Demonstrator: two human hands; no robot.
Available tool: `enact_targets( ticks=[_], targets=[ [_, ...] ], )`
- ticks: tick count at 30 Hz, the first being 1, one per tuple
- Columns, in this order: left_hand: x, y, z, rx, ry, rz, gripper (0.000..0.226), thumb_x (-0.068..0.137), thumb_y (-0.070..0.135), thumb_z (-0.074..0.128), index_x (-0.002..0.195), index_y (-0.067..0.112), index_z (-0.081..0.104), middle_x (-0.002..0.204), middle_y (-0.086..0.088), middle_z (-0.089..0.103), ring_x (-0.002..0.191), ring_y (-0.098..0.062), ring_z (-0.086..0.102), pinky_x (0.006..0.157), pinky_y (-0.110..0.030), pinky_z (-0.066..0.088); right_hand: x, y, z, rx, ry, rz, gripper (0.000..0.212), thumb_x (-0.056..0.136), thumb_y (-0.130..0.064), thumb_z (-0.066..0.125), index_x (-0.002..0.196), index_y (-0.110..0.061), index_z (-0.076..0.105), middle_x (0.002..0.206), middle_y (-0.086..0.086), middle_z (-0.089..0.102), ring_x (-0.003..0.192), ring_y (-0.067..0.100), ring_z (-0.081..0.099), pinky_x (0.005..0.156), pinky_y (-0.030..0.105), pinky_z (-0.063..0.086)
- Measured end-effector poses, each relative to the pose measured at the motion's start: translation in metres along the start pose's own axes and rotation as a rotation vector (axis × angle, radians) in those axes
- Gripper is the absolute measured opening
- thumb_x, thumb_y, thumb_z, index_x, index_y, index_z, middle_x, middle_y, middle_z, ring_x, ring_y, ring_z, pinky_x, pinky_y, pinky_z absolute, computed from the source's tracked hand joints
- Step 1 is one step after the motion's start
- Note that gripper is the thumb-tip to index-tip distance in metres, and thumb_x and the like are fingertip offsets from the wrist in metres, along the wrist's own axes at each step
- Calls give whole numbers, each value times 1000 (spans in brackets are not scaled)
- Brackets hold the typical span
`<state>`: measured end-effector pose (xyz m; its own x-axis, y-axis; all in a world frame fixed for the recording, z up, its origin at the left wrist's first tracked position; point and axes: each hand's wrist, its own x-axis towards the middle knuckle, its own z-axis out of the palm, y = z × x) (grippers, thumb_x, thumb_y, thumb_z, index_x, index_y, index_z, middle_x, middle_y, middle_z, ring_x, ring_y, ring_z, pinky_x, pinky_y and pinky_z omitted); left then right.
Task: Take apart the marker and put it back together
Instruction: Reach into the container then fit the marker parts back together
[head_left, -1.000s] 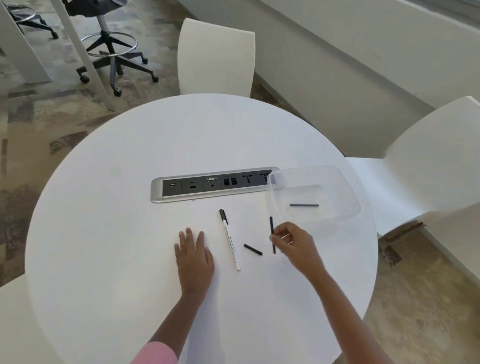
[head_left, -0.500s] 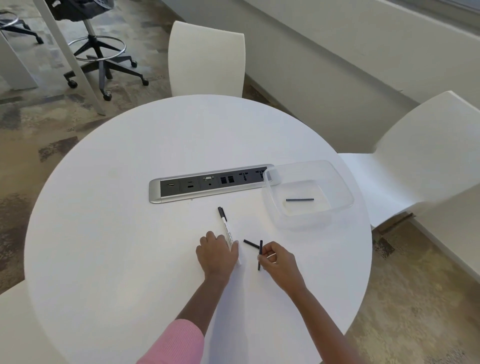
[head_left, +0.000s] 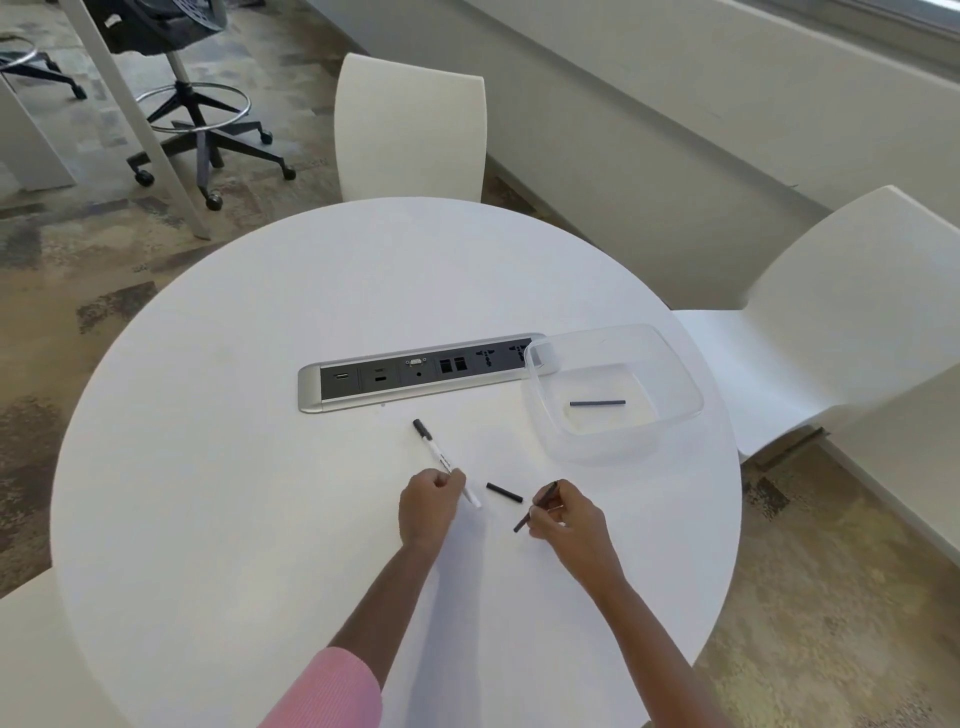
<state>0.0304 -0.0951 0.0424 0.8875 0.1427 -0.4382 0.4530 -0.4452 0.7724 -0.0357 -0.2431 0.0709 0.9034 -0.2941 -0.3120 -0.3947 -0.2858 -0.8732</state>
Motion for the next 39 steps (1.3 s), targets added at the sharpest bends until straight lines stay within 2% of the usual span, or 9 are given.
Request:
enact_targets(
  ticks=[3,6,10,15,18,27,32,37,39],
  targets=[
    [0,12,-11,-484,-41,-179,32,87,16,55,56,11,51,57,-1,51,50,-14,37,46,-23,28,-1,-14,-4,104,49,-45,21,80,4,56,72,-16,55,71,4,61,63,14,62,74,39,56],
    [-2,22,-22,-848,-179,-322,24,88,18,55,65,12,57,45,6,58,34,-3,41,34,-14,29,-4,-29,-5,192,88,-142,22,82,4,56,74,-17,54,69,-3,61,67,19,63,77,45,56],
    [-8,31,-31,-1080,-350,-387,15,90,22,53,80,12,58,45,7,62,31,0,44,31,-11,31,-9,-48,-3,297,120,-282,24,83,4,57,77,-20,56,70,-12,65,71,10,66,73,34,58],
    [-17,38,-33,-1141,-411,-430,12,88,21,56,84,11,61,47,4,65,30,-1,46,32,-10,32,-15,-64,3,333,128,-401,34,84,1,58,78,-32,59,79,-12,68,85,15,67,74,25,57],
    [-22,39,-33,-1147,-422,-437,12,87,21,57,83,10,62,49,4,66,31,-1,46,33,-10,33,-17,-69,5,330,137,-434,33,84,0,59,80,-33,59,83,-8,68,85,15,68,72,21,55],
    [-32,41,-33,-1161,-436,-454,12,86,20,59,77,11,62,51,2,67,31,-2,47,33,-10,34,-21,-70,9,324,129,-440,31,84,0,58,81,-30,58,85,1,68,86,17,68,76,29,57],
    [-34,39,-33,-1118,-397,-432,15,86,20,59,74,12,61,50,1,68,31,-2,47,32,-10,33,-20,-68,6,185,118,-504,36,84,1,57,80,-35,55,84,-6,66,82,4,65,66,8,49],
    [-38,41,-32,-1086,-404,-417,15,86,20,60,74,12,61,51,2,68,32,-3,48,32,-11,34,-19,-66,8,108,68,-524,36,84,2,55,84,-34,54,88,-6,64,86,-2,62,64,4,47],
    [-40,42,-31,-1102,-417,-429,15,86,20,60,74,11,61,51,2,68,32,-3,48,33,-11,34,-19,-64,10,116,56,-506,39,85,-1,56,92,-39,51,93,-11,64,86,-3,61,66,4,47]
  ],
)
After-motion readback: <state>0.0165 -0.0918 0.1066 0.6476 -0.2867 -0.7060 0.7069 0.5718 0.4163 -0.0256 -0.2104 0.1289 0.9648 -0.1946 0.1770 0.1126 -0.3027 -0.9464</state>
